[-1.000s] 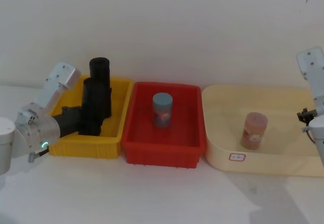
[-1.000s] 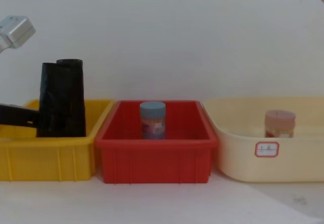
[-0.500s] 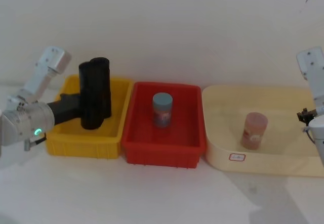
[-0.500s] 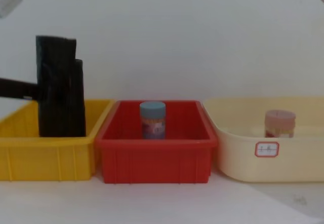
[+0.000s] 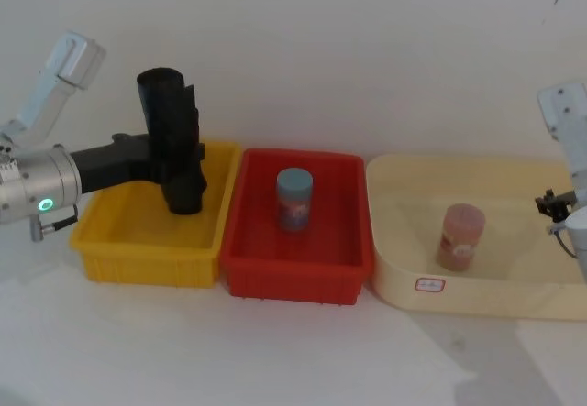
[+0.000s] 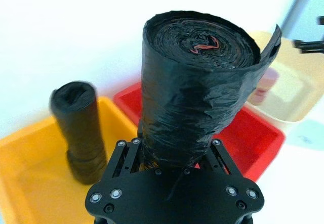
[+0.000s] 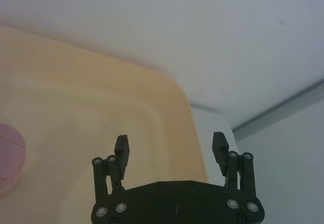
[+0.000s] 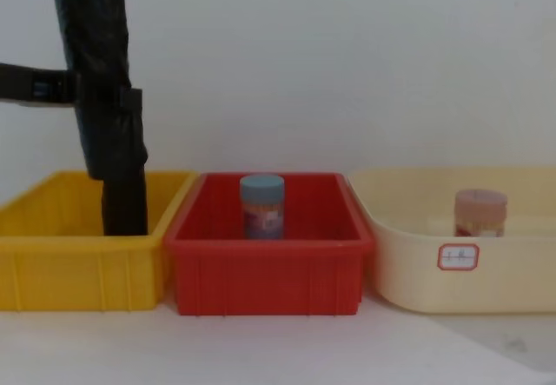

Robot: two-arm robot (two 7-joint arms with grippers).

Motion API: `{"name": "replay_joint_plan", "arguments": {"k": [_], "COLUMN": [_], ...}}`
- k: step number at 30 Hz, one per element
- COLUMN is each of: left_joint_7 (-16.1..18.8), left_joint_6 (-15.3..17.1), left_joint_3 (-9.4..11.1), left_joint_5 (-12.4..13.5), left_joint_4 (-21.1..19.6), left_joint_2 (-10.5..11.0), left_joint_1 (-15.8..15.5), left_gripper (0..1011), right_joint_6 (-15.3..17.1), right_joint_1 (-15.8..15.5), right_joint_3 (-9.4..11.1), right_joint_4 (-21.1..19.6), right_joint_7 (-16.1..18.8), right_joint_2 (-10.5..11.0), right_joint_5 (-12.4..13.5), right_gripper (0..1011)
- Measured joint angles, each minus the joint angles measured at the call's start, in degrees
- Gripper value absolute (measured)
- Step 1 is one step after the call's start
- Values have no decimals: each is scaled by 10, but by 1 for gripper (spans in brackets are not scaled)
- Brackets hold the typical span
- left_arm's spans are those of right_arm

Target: Pick up the garbage bag with the one hand and transfer it to the other hand.

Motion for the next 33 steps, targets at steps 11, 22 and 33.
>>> {"name": "replay_joint_plan", "arguments": {"k": [11, 22, 33], "left_joint_7": [-70, -89, -97], "left_joint_6": [-16, -34, -65], "left_joint_3": [37, 59, 74], "left_joint_5": [-8, -7, -9], "left_joint_4": [49, 98, 142], "left_joint_2": [-5, -24, -47], "left_joint_1": [-52, -84, -104], "left_gripper": [419, 419, 419], "right_joint_6": [-44, -90, -129], "right_joint_1": [4, 6, 10], "right_joint_3": [3, 24, 44], "right_joint_4": [-32, -71, -90], "right_joint_7": [53, 119, 178], "right_joint_2": [20, 35, 40], "right_joint_5": [25, 67, 108], "right_gripper": [1001, 1001, 1001]}}
